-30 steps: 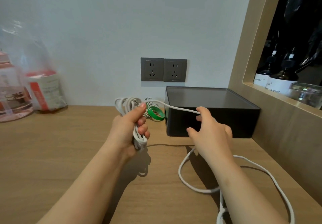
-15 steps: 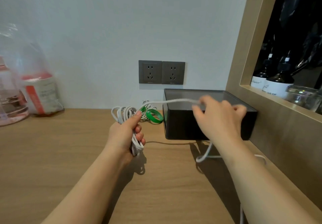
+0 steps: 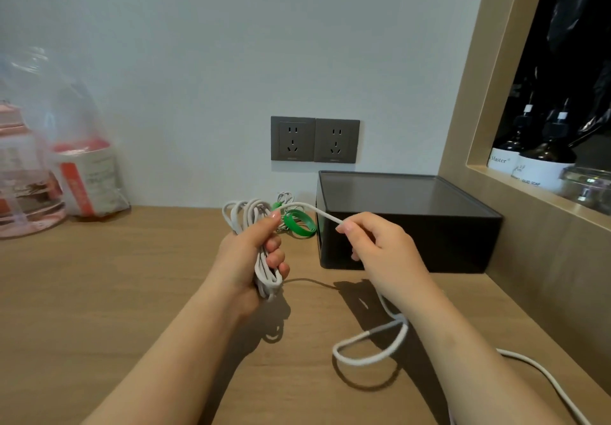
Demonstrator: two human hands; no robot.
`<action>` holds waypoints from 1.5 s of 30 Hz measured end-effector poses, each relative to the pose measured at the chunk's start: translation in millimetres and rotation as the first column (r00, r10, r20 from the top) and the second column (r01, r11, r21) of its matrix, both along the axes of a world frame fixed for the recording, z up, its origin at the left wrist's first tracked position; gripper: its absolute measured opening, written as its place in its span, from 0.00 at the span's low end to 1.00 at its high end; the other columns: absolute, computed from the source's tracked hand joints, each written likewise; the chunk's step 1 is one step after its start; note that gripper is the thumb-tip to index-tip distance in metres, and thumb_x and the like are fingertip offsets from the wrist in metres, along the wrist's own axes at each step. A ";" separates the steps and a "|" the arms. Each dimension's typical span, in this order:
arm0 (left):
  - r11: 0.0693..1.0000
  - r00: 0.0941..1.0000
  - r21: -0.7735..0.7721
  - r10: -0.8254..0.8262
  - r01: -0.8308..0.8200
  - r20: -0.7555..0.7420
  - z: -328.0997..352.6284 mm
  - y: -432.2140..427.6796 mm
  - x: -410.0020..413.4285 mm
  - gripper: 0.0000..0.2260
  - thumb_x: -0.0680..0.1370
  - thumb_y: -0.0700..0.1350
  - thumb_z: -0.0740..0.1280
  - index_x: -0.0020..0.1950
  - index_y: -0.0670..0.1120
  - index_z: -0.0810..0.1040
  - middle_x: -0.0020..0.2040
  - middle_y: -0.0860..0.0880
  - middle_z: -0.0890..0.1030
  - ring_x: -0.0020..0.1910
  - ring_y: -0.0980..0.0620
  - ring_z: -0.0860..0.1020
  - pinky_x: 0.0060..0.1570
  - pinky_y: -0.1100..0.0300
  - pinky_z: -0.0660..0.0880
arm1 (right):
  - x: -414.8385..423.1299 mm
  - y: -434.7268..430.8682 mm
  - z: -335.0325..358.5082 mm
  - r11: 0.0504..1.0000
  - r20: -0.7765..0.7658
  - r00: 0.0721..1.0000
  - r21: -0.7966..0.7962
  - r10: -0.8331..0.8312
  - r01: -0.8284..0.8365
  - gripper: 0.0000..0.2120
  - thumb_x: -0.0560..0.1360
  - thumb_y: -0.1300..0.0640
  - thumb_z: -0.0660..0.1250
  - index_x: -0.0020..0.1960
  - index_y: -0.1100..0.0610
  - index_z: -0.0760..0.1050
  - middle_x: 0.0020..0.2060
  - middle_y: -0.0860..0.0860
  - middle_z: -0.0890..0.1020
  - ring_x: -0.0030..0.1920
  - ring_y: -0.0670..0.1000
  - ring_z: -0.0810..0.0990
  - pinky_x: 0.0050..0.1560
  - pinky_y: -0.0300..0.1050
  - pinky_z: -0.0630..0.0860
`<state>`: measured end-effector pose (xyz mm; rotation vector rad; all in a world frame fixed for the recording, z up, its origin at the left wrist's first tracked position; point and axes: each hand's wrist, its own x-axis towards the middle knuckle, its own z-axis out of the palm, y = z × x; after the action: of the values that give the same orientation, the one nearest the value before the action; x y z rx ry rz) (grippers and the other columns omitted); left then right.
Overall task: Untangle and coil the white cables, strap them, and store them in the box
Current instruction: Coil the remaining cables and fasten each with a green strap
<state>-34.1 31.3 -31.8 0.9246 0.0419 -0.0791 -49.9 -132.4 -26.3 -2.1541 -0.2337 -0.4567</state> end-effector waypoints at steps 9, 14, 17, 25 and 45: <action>0.989 0.996 0.117 0.084 -0.085 0.011 -6.5 0.3 3.6 0.05 0.75 0.40 0.69 0.41 0.43 0.74 0.22 0.51 0.66 0.17 0.57 0.63 0.18 0.66 0.65 | -1.1 0.1 0.0 0.984 0.035 0.999 0.179 0.019 -0.025 0.09 0.80 0.55 0.56 0.51 0.47 0.75 0.39 0.43 0.75 0.40 0.42 0.73 0.33 0.27 0.69; 0.984 0.999 0.171 0.041 -0.045 0.024 -6.3 -2.6 1.4 0.06 0.73 0.42 0.71 0.44 0.44 0.75 0.24 0.50 0.68 0.18 0.56 0.66 0.20 0.65 0.68 | -3.8 9.0 -2.4 0.981 0.047 0.988 0.118 0.147 -0.152 0.11 0.79 0.56 0.58 0.57 0.47 0.76 0.46 0.40 0.77 0.46 0.34 0.73 0.41 0.24 0.70; 0.982 0.999 0.186 0.041 -0.043 0.015 -6.2 -2.2 1.2 0.08 0.71 0.45 0.72 0.44 0.45 0.75 0.25 0.51 0.70 0.20 0.56 0.68 0.21 0.63 0.70 | -3.5 12.3 -4.9 0.985 0.060 0.983 0.001 0.172 -0.173 0.13 0.79 0.56 0.59 0.59 0.46 0.76 0.47 0.37 0.76 0.49 0.32 0.72 0.44 0.22 0.68; 0.938 0.992 0.327 0.102 -0.120 0.071 -9.1 -3.0 2.0 0.21 0.64 0.54 0.74 0.50 0.44 0.74 0.33 0.48 0.72 0.27 0.53 0.72 0.26 0.59 0.71 | -7.2 18.6 -8.7 0.966 0.074 0.971 -0.143 0.228 -0.216 0.13 0.77 0.55 0.62 0.60 0.45 0.77 0.41 0.33 0.71 0.47 0.37 0.73 0.43 0.27 0.71; 0.895 0.944 0.302 0.310 -0.329 0.113 -12.5 1.0 12.3 0.03 0.77 0.36 0.60 0.49 0.40 0.70 0.32 0.44 0.76 0.25 0.51 0.75 0.23 0.59 0.71 | -12.5 21.6 -4.4 0.936 0.000 0.940 -0.091 0.342 -0.341 0.13 0.74 0.58 0.67 0.56 0.45 0.79 0.42 0.32 0.77 0.47 0.31 0.75 0.44 0.25 0.73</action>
<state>-21.8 32.3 -44.3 1.2308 0.1522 0.2715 -62.4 -110.8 -30.7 -2.1392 -0.6375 -0.2654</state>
